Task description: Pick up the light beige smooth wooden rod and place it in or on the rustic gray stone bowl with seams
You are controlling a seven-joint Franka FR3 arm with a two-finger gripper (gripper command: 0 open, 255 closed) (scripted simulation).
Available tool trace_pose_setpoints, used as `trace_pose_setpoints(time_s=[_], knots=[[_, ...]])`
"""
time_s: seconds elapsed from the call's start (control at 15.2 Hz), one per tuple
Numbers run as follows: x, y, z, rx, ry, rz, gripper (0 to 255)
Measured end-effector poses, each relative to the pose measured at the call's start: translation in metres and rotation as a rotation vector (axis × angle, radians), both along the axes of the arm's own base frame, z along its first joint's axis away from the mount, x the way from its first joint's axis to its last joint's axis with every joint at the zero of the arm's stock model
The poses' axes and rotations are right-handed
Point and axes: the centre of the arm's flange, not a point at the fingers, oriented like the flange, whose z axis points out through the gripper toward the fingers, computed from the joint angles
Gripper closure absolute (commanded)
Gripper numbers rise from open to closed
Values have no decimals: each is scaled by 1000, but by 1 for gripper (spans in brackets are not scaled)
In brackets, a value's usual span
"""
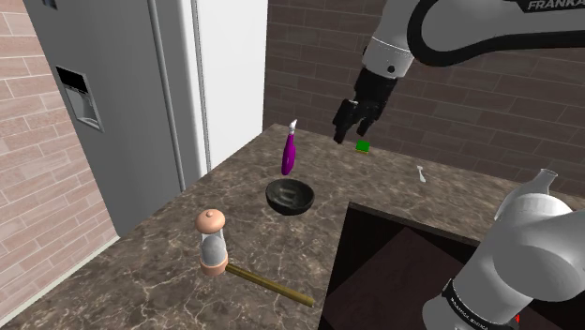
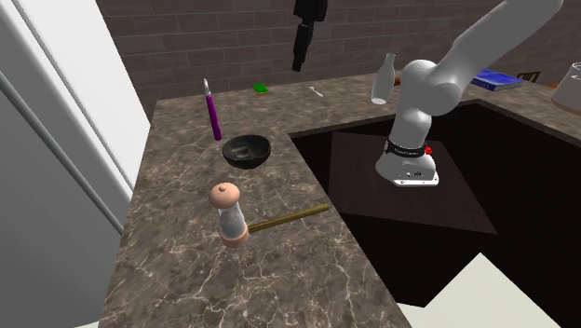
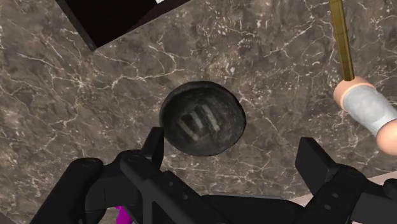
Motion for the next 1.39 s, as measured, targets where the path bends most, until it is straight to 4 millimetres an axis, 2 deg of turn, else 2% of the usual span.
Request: trace_pose_setpoints(time_s=[0.59, 1.39], knots=[[16, 75, -91, -42, 17, 147, 0], [9, 176, -218, -99, 37, 343, 0]])
